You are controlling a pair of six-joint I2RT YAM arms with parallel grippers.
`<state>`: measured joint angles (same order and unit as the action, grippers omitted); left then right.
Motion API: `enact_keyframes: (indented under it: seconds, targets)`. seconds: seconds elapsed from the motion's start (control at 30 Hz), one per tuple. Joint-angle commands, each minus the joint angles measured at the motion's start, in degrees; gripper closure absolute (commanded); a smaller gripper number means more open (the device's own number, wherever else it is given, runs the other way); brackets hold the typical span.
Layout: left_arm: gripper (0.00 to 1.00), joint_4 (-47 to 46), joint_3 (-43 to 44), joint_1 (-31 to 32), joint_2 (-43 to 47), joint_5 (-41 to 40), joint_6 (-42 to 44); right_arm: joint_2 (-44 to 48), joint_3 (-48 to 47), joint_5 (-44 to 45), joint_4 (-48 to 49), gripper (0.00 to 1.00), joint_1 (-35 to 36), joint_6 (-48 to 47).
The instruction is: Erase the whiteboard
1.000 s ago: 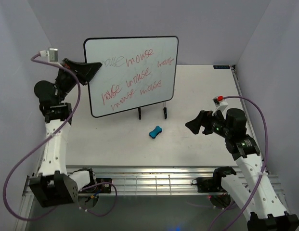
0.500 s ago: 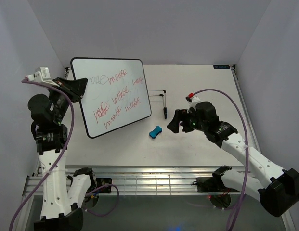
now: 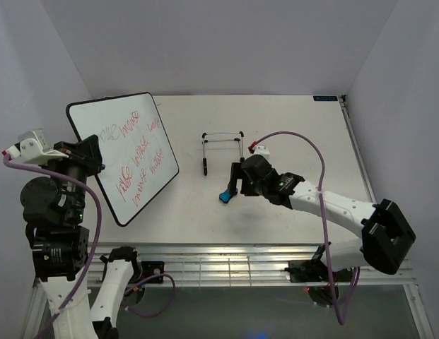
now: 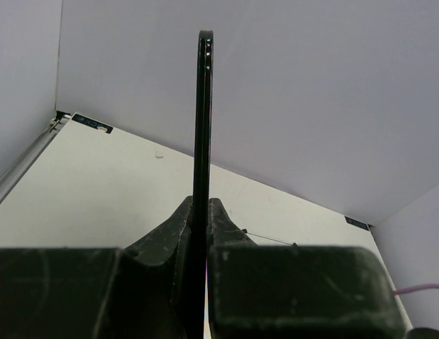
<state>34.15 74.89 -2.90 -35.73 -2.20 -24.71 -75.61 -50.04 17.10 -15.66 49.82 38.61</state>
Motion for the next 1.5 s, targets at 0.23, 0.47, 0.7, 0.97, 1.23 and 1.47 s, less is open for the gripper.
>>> enact_keyframes:
  seconds: [0.23,0.47,0.7,0.97,1.23,1.47]
  targets:
    - [1.0,-3.0,-4.9,5.4,5.7,-1.1,0.5,-16.9,-16.2,19.5,-14.3,0.05,3.2,22.2]
    - [1.0,-2.2,-9.9,7.1,8.4,-0.3,0.5,-23.7,-18.7,18.1,-16.4,0.12,4.8,30.6]
    - [1.0,-1.1,-10.6,9.8,9.7,-4.0,2.6,-30.2,-23.4,17.8,-18.4,0.2,5.6,32.9]
    - [1.0,-0.8,-10.4,11.9,10.2,-6.3,4.6,-33.5,-25.9,18.4,-20.6,0.32,7.0,36.1]
    - [1.0,-0.8,-10.4,12.7,10.5,-6.4,5.1,-33.7,-25.5,19.4,-21.5,0.57,7.6,37.1]
    - [1.0,4.4,-5.6,13.2,8.8,-6.6,4.5,-32.2,-23.5,19.1,-20.6,0.71,7.7,36.1]
